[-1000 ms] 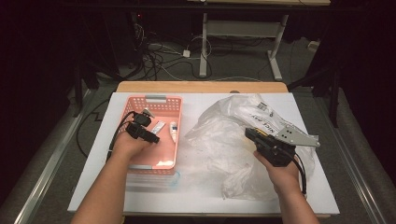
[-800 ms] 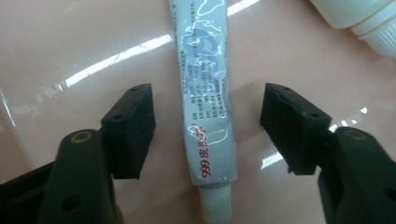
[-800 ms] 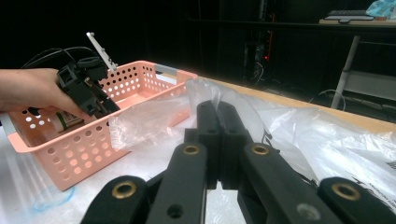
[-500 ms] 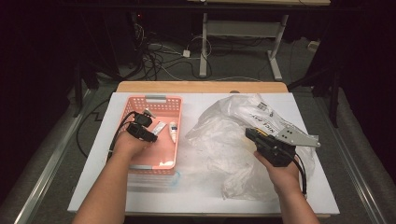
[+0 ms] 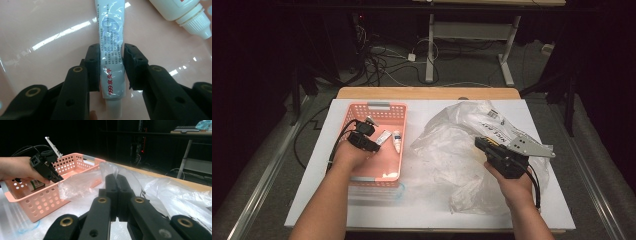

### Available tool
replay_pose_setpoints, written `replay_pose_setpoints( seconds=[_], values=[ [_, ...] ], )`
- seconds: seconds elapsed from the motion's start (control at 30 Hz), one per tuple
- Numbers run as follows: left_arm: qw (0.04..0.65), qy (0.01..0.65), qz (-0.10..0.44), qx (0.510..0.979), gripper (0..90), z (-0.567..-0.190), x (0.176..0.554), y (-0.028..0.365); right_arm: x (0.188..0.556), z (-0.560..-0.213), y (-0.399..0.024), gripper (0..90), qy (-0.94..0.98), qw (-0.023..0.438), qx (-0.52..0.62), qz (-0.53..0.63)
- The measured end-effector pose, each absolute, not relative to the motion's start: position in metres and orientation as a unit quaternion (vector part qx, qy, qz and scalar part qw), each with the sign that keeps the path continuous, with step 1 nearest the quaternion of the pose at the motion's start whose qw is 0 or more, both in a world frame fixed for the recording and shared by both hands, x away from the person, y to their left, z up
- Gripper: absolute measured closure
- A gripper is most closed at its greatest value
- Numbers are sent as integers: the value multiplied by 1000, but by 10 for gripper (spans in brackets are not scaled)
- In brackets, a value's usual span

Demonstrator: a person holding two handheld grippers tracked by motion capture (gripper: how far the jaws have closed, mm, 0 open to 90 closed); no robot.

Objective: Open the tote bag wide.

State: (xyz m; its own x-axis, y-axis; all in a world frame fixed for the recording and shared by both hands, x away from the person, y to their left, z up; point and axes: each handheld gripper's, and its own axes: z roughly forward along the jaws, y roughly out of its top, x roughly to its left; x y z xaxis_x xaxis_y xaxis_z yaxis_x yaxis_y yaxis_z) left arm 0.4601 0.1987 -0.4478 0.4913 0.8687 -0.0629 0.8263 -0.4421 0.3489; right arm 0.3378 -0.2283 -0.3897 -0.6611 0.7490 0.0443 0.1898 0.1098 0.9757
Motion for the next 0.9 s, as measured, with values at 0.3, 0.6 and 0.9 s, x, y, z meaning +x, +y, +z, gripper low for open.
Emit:
replay_pose_setpoints(
  seconds=[0.3, 0.6, 0.9],
  values=[
    [167, 503, 68, 845, 663, -446, 460, 197, 338, -389, -230, 900, 703, 242, 335, 578],
    [179, 509, 81, 838, 663, -437, 455, 202, 338, -390, -230, 900, 704, 241, 335, 578],
    [210, 508, 93, 830, 663, -421, 443, 209, 338, -389, -230, 900, 704, 240, 333, 579]
  ],
)
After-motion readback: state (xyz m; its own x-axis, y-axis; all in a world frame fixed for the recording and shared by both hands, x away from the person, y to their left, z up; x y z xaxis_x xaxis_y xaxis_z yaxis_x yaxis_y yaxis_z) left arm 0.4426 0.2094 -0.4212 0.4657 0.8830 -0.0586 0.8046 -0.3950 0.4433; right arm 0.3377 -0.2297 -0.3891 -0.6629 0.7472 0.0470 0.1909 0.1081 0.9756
